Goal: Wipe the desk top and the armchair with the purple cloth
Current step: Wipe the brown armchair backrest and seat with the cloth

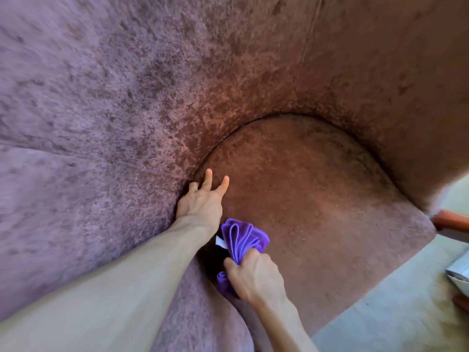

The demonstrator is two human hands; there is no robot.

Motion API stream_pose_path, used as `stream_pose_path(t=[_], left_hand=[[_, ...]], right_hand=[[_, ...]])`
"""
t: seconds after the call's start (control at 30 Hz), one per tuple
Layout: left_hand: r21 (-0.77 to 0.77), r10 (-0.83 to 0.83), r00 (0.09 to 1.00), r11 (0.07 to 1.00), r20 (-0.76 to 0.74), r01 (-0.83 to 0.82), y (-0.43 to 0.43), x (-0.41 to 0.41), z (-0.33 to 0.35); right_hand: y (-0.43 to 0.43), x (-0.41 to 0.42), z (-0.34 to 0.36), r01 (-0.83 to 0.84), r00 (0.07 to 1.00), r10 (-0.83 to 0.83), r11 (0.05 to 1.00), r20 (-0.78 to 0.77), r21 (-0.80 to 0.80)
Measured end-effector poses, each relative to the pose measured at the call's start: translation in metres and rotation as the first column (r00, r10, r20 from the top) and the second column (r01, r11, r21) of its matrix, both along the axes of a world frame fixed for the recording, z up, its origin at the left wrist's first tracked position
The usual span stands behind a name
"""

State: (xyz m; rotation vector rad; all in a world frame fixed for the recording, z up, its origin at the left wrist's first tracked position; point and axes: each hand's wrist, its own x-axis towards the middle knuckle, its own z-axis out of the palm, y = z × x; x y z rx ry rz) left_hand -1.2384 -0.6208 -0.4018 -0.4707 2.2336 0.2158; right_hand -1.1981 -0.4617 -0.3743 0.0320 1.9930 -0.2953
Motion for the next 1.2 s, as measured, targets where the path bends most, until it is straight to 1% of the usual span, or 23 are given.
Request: stream_pose_path(t=[0.1, 0.17, 0.23, 0.27, 0.3, 0.37, 0.47, 0.57, 0.63, 0.67, 0.7, 0.77, 0.8, 0.83, 0.87, 0.9, 0.93, 0.97, 1.0, 1.03, 1.1, 1.17, 1.2], left_hand=[[0.033, -0.018, 1.000, 0.999, 0.026, 0.017, -0.006, -0.001, -0.003], [0.042, -0.017, 0.999, 0.999, 0.038, 0.015, -0.008, -0.002, -0.006], [0.045, -0.008, 0.998, 0.999, 0.056, 0.006, -0.008, -0.003, -0.008], [0.045, -0.013, 0.998, 0.999, 0.057, 0.010, -0.008, -0.003, -0.009], [0.043, -0.020, 0.998, 0.999, 0.054, 0.018, -0.008, -0.003, -0.010], [0.041, -0.032, 0.998, 0.999, 0.063, 0.029, -0.010, -0.003, -0.012], [0.045, -0.049, 0.995, 0.998, 0.087, 0.045, -0.012, -0.009, -0.010], [0.065, -0.115, 0.985, 0.992, 0.129, 0.107, -0.016, -0.017, -0.002], [0.103, -0.098, 0.984, 0.991, 0.147, 0.084, -0.024, -0.025, 0.002], [0.127, -0.061, 0.988, 0.991, 0.142, 0.043, -0.028, -0.027, 0.005], [0.145, -0.006, 0.993, 0.989, 0.118, -0.011, -0.033, -0.029, 0.007], [0.185, 0.192, 0.981, 0.963, 0.035, -0.195, -0.041, -0.032, 0.009], [0.226, 0.336, 0.942, 0.917, 0.006, -0.329, -0.043, -0.034, 0.008], [0.284, 0.477, 0.879, 0.844, -0.011, -0.454, -0.045, -0.038, 0.007], [0.340, 0.617, 0.787, 0.741, -0.002, -0.579, -0.046, -0.043, 0.007], [0.403, 0.737, 0.676, 0.611, 0.025, -0.681, -0.047, -0.047, 0.009], [0.468, 0.824, 0.563, 0.472, 0.069, -0.747, -0.047, -0.054, 0.008], [0.518, 0.854, 0.513, 0.404, 0.081, -0.754, -0.046, -0.058, 0.008], [0.542, 0.832, 0.552, 0.438, 0.059, -0.718, -0.045, -0.062, 0.011], [0.557, 0.776, 0.631, 0.522, 0.005, -0.646, -0.043, -0.064, 0.013], [0.521, 0.599, 0.791, 0.718, -0.125, -0.462, -0.038, -0.059, 0.014], [0.422, 0.397, 0.909, 0.851, -0.130, -0.311, -0.035, -0.046, 0.014], [0.370, 0.298, 0.949, 0.897, -0.099, -0.243, -0.035, -0.038, 0.012]], right_hand=[[0.005, 0.001, 0.013, 0.105, 0.994, -0.106, 0.993, -0.019, -0.060], [0.008, -0.013, 0.015, 0.222, 0.958, -0.237, 0.969, -0.159, -0.108], [0.001, -0.042, 0.011, 0.320, 0.881, -0.360, 0.931, -0.308, -0.173], [-0.006, -0.059, 0.006, 0.348, 0.857, -0.389, 0.921, -0.338, -0.177], [-0.014, -0.075, -0.002, 0.359, 0.857, -0.397, 0.917, -0.327, -0.173], [-0.031, -0.091, -0.014, 0.293, 0.919, -0.319, 0.946, -0.231, -0.139], [-0.037, -0.070, -0.016, 0.132, 0.989, -0.137, 0.988, -0.063, -0.081], [-0.026, -0.037, -0.003, -0.031, 0.998, 0.033, 0.998, 0.049, -0.046], [-0.021, -0.025, 0.008, -0.038, 0.998, 0.041, 0.997, 0.046, -0.064], [-0.021, -0.024, 0.013, 0.002, 1.000, -0.001, 0.997, 0.009, -0.076], [-0.022, -0.028, 0.019, 0.088, 0.995, -0.093, 0.991, -0.042, -0.099], [-0.028, -0.050, 0.022, 0.310, 0.928, -0.335, 0.937, -0.161, -0.161], [-0.034, -0.067, 0.020, 0.379, 0.885, -0.414, 0.906, -0.215, -0.187], [-0.042, -0.085, 0.016, 0.395, 0.865, -0.437, 0.896, -0.248, -0.202], [-0.051, -0.101, 0.009, 0.368, 0.875, -0.412, 0.907, -0.253, -0.205], [-0.061, -0.113, 0.002, 0.321, 0.899, -0.365, 0.925, -0.241, -0.204], [-0.072, -0.119, -0.006, 0.267, 0.925, -0.309, 0.943, -0.220, -0.200], [-0.079, -0.119, -0.012, 0.231, 0.946, -0.268, 0.952, -0.183, -0.202], [-0.083, -0.115, -0.018, 0.211, 0.960, -0.242, 0.956, -0.140, -0.206], [-0.083, -0.108, -0.021, 0.188, 0.972, -0.212, 0.961, -0.103, -0.205], [-0.072, -0.089, -0.021, 0.061, 0.997, -0.070, 0.985, -0.045, -0.163], [-0.057, -0.069, -0.021, -0.088, 0.996, 0.084, 0.991, -0.038, -0.102], [-0.052, -0.060, -0.020, -0.145, 0.989, 0.141, 0.986, -0.053, -0.086]])
